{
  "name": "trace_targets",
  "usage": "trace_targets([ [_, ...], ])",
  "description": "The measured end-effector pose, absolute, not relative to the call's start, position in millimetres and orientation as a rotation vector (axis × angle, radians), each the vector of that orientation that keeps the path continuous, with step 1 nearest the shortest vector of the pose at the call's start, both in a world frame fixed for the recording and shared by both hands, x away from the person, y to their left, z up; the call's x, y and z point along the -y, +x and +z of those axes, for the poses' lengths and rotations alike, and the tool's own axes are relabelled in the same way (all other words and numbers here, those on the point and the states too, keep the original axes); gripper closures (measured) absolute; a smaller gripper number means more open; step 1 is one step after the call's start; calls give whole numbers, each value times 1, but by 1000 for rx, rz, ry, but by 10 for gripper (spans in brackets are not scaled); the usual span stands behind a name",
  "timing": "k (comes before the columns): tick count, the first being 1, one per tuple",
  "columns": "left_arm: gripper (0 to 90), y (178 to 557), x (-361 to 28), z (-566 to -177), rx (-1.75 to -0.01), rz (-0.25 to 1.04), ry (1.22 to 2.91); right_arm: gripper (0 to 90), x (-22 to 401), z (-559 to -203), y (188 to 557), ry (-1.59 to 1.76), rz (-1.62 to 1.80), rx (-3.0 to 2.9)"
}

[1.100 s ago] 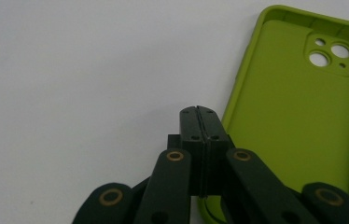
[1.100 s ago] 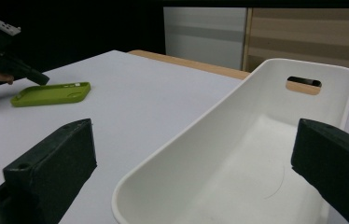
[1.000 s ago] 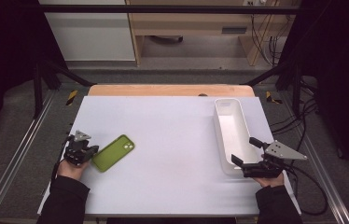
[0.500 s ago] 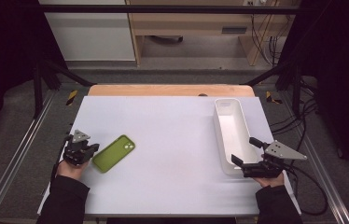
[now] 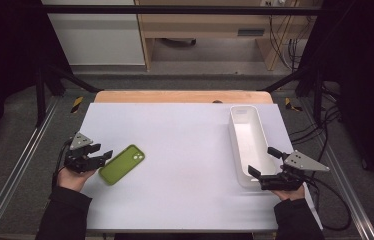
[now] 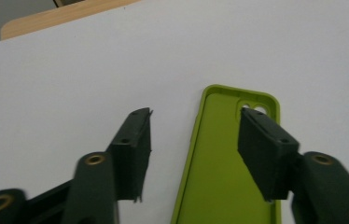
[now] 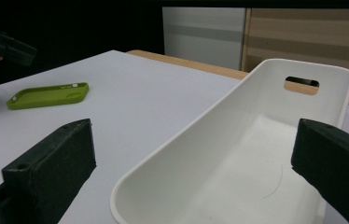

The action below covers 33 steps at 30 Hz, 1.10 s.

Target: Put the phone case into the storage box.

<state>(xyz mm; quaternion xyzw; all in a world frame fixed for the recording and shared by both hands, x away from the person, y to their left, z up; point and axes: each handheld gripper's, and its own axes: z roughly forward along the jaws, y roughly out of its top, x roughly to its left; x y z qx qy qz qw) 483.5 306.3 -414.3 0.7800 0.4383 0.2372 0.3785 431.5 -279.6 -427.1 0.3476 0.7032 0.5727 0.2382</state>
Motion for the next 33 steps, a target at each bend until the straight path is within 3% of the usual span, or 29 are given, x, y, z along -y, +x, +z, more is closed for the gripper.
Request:
trace_targets([
  [7,120,480,-296,-402,-1045,623,1999,4,279,-427,432,953,1566,-1929],
  [11,55,483,-292,-400,-1035,625,2022,3,279,-427,432,952,1567,-1929],
  [17,12,494,-292,-400,-1004,617,2069,3,279,-428,432,948,1564,-1932],
  [33,7,510,-298,-426,-1077,585,2114,3,279,-428,432,950,1565,-1932],
])
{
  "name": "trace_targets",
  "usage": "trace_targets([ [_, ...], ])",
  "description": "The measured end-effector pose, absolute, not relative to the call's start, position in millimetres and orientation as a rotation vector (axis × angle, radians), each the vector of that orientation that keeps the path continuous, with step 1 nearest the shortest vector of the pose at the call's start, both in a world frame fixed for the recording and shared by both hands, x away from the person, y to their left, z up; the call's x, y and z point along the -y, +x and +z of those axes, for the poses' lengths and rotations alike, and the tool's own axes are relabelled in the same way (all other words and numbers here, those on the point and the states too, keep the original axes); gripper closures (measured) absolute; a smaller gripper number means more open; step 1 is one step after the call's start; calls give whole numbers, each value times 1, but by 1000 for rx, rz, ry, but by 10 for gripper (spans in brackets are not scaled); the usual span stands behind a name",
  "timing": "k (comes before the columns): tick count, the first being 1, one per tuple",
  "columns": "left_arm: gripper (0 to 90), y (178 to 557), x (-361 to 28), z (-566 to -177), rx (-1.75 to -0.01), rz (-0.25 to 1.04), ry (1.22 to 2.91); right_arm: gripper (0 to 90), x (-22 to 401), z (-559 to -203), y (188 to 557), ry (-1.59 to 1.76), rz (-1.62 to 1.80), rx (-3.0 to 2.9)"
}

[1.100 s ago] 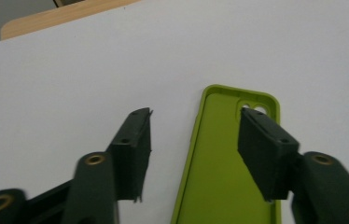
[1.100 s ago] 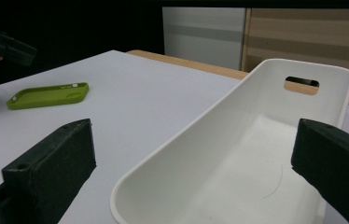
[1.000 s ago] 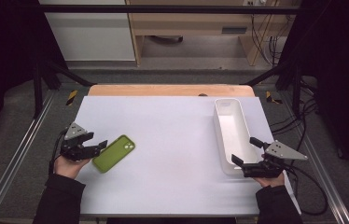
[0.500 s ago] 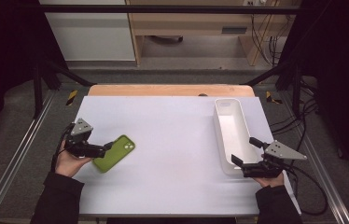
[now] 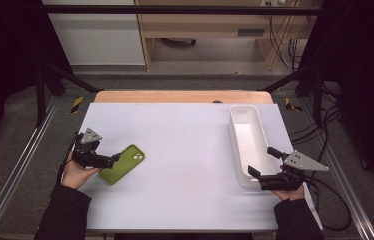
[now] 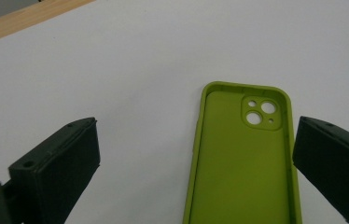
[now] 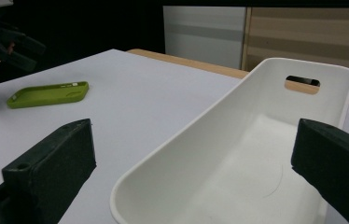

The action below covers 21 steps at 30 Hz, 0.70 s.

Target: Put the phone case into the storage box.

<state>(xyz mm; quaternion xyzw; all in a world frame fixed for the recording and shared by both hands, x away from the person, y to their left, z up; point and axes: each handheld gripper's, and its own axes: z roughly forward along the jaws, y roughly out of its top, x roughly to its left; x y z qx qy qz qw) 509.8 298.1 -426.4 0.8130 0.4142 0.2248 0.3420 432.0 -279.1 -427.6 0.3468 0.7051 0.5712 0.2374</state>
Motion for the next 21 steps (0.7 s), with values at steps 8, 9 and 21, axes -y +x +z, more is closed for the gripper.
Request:
trace_targets([
  [8,7,514,-298,-437,-1091,561,2129,3,279,-428,432,949,1566,-1932],
  [9,10,514,-298,-438,-1094,563,2137,3,279,-428,432,949,1566,-1932],
  [21,129,518,-300,-451,-1119,540,2192,4,279,-428,432,949,1565,-1934],
])
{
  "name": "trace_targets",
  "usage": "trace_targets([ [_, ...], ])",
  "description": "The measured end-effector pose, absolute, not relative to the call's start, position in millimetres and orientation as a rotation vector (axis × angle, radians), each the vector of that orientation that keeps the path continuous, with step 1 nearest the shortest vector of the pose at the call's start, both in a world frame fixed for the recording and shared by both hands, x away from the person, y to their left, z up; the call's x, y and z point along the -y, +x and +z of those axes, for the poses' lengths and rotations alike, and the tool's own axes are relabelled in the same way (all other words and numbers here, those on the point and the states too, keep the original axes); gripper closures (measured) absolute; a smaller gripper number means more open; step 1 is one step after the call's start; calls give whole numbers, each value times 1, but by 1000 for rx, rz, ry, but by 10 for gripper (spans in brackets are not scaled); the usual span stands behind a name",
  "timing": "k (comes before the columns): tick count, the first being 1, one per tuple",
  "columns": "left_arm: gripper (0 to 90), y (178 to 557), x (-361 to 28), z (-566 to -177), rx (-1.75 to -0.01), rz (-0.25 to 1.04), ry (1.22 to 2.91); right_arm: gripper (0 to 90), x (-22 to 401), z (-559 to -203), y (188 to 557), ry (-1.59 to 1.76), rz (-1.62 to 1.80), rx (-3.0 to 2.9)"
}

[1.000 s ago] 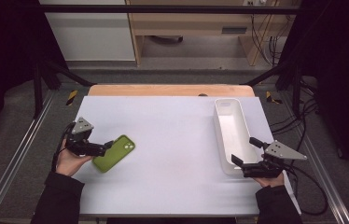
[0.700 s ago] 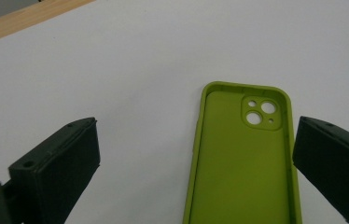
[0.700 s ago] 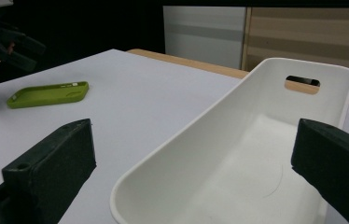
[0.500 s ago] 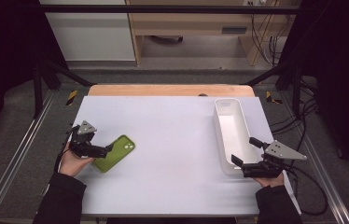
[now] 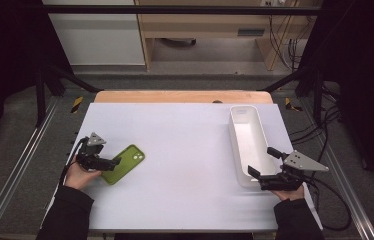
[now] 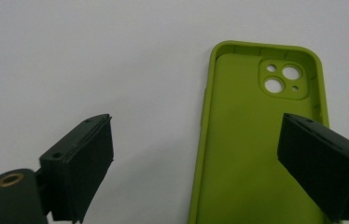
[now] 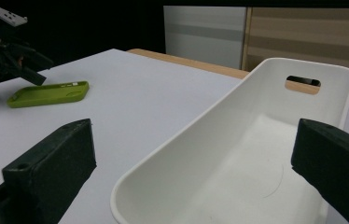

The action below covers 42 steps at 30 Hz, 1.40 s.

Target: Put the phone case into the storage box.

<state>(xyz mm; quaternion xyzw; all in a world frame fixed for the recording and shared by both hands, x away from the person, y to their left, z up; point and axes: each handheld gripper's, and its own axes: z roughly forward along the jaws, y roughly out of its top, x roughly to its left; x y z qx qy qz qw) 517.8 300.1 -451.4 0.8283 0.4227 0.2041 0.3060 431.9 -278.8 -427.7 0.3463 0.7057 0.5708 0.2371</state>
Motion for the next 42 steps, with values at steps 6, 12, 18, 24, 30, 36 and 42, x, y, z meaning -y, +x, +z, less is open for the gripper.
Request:
trace_targets([
  [6,250,518,-303,-455,-1139,542,2200,4,279,-428,432,946,1563,-1934],
  [12,376,519,-305,-458,-1155,509,2203,5,279,-428,432,946,1567,-1935],
  [18,478,520,-304,-460,-1152,493,2227,5,279,-428,432,946,1567,-1933],
  [24,595,520,-305,-461,-1159,478,2226,5,279,-428,432,945,1566,-1936],
  [30,682,521,-305,-462,-1158,448,2235,5,279,-428,432,945,1567,-1936],
  [36,720,521,-305,-462,-1165,438,2234,5,279,-428,432,943,1567,-1935],
  [42,795,521,-306,-461,-1169,421,2235,5,279,-428,432,945,1568,-1934],
])
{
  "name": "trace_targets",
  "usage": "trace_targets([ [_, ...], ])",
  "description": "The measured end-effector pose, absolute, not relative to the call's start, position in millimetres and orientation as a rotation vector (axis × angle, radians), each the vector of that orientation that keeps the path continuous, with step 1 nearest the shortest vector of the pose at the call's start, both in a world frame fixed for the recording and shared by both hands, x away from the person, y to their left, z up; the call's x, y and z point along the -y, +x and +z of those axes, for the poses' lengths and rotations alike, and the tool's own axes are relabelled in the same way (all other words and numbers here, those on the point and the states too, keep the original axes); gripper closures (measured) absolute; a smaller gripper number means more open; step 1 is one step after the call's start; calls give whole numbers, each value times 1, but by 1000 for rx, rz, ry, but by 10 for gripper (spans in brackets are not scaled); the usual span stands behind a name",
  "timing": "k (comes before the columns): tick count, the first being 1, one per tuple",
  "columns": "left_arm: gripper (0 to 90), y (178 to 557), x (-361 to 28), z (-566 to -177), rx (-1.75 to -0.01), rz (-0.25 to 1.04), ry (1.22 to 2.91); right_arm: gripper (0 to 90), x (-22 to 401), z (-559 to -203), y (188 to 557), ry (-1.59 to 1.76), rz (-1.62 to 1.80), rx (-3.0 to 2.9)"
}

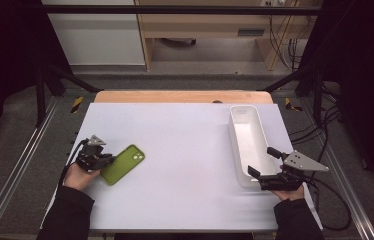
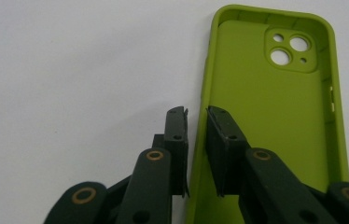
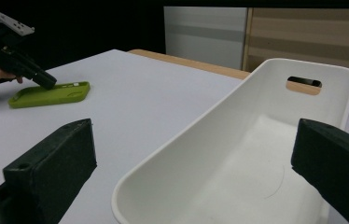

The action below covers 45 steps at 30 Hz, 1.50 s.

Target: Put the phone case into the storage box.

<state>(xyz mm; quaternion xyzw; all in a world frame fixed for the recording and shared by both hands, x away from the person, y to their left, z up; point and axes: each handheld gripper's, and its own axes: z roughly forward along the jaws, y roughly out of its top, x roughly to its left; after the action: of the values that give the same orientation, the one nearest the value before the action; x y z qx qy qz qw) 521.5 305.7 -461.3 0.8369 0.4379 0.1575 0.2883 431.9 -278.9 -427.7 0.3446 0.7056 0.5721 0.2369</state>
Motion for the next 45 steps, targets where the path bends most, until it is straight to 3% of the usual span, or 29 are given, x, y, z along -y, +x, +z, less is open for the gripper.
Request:
trace_targets([
  [17,875,521,-303,-461,-1149,437,2253,5,279,-428,432,945,1569,-1936],
  [45,879,504,-290,-431,-1116,546,2102,3,279,-428,432,956,1567,-1939],
])
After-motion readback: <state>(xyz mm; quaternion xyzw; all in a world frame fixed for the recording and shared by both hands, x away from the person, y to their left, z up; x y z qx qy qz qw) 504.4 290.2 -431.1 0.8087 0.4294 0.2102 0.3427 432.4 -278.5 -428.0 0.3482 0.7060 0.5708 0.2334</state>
